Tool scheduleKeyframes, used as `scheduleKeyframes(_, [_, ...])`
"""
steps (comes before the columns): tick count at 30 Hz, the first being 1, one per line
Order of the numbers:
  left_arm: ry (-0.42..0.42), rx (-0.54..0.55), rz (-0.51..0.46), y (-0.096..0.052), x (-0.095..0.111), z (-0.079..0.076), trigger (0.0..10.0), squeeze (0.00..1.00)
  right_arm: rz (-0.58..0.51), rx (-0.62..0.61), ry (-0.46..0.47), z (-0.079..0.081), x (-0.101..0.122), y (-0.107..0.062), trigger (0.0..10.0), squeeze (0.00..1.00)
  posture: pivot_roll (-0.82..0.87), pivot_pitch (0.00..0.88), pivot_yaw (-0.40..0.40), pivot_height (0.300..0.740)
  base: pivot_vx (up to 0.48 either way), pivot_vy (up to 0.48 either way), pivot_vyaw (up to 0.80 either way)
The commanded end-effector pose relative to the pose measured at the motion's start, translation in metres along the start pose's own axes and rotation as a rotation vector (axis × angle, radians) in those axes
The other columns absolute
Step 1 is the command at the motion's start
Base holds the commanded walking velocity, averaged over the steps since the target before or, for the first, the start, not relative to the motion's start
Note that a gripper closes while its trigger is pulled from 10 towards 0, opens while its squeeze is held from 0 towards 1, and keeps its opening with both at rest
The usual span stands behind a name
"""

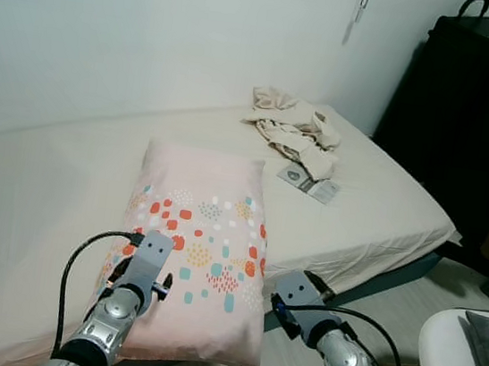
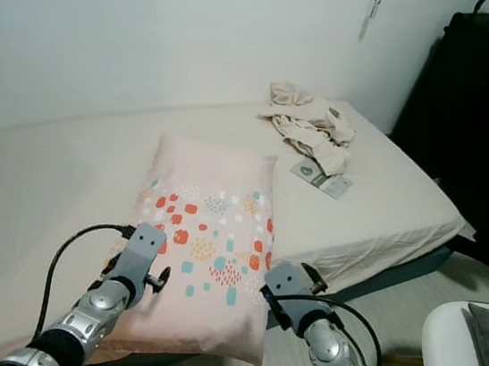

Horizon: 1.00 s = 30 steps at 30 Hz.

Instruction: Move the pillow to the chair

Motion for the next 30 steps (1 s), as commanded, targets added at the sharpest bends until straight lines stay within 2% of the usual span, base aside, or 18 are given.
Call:
scheduleKeyframes(1, [-0.007, 0.007, 0.018, -0.0003, -0.0037, 0.0007, 10.0, 0.00, -0.007, -0.004, 0.009, -0.0032, 0.0014, 0.0013, 10.0, 0.00, -0.12, 0.039, 0.007, 0.740, 0.000, 0.000, 0.00])
scheduleKeyframes(30, [-0.003, -0.007, 0.018, 0.0003, -0.0025, -0.0032, 10.0, 0.00, -0.014, 0.001, -0.001, -0.0034, 0.0040, 0.0031, 10.0, 0.00, -0.12, 0.052, 0.023, 0.740, 0.000, 0.000, 0.00])
Point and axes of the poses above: a point about 5 cm out from each wrist's last joint towards the gripper, its own y axis pointing out of the wrist towards the gripper, its own x axis along the axis of the wrist's last joint, z = x × y, the point moved 5 cm from there along y, pointing out of the wrist towards the gripper, and after that the axes turned 9 degrees about -y, right-handed, at the moved point
